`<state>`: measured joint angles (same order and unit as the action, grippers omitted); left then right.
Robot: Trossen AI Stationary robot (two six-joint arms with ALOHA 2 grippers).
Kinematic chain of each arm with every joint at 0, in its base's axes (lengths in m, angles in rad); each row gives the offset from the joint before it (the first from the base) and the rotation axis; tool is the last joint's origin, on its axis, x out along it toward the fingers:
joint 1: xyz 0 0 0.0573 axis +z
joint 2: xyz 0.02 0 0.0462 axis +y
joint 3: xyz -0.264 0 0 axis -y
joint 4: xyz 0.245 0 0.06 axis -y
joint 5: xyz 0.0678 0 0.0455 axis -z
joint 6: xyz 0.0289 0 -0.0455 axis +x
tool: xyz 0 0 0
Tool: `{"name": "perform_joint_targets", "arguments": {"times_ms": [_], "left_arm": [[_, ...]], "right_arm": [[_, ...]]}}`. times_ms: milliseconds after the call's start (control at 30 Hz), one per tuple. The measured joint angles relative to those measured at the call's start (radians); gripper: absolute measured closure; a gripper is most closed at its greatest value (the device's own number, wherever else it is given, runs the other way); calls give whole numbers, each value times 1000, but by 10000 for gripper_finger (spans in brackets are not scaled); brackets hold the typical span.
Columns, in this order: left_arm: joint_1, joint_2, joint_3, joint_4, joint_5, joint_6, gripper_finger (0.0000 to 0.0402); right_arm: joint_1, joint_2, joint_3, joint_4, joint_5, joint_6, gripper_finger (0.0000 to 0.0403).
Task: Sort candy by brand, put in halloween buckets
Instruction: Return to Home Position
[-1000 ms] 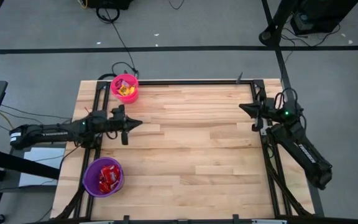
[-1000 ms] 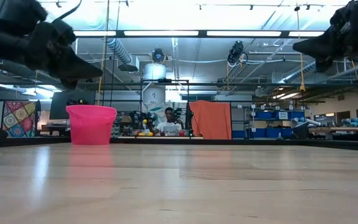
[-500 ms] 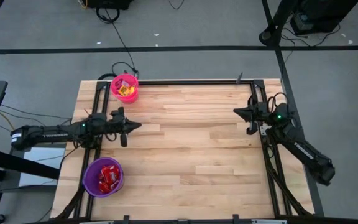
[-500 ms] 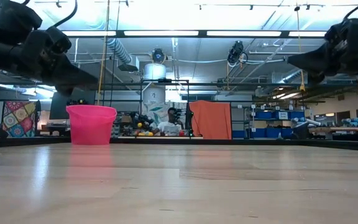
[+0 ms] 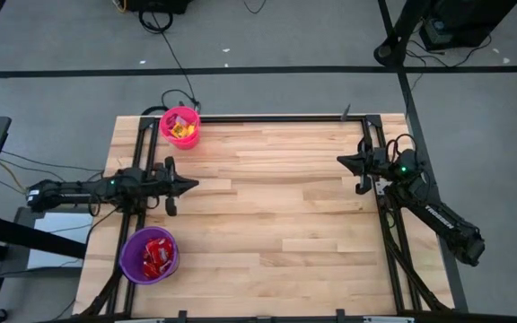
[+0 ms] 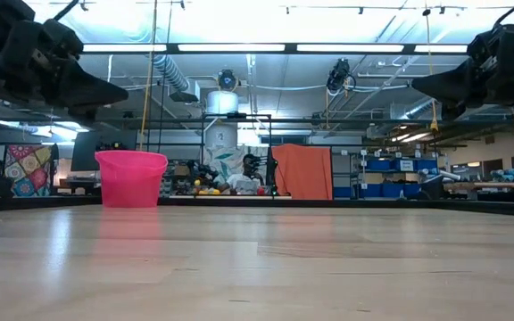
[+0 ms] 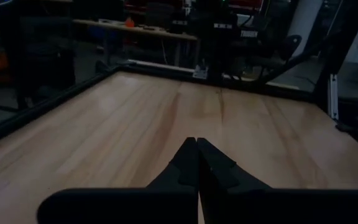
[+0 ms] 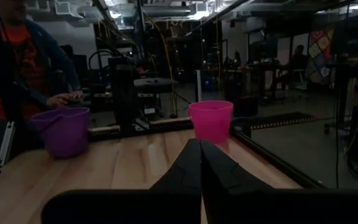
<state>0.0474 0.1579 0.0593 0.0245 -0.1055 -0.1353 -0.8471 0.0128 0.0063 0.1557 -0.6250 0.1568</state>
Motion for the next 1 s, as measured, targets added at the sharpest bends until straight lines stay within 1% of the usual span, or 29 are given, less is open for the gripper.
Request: {"name": "perform_joint_targets", "arguments": {"times_ms": [167,367,600,700,800,900,1000], "left_arm": [[-34,-90,0,-56,-22,8,401],[-57,-151,0,-146,-36,32,401],[-70,-158,1,-152,-31,97,401],[-70,-158,1,-152,-12,99,401],[-70,-158,1,-151,-6,99,401],[-70,-158,1,-148,-20,76,401],[-70,-158,0,-128,-26,53,401]], "right_arm": [[0,0,0,-16,5,0,399],[2,0,0,-52,4,-8,400],[39,0,0,-34,-1,-45,401],[66,0,0,-46,6,-46,401],[103,0,0,-78,62,-61,401],[145,0,0,-80,163,-91,401],[192,0,0,-82,261,-84,401]]}}
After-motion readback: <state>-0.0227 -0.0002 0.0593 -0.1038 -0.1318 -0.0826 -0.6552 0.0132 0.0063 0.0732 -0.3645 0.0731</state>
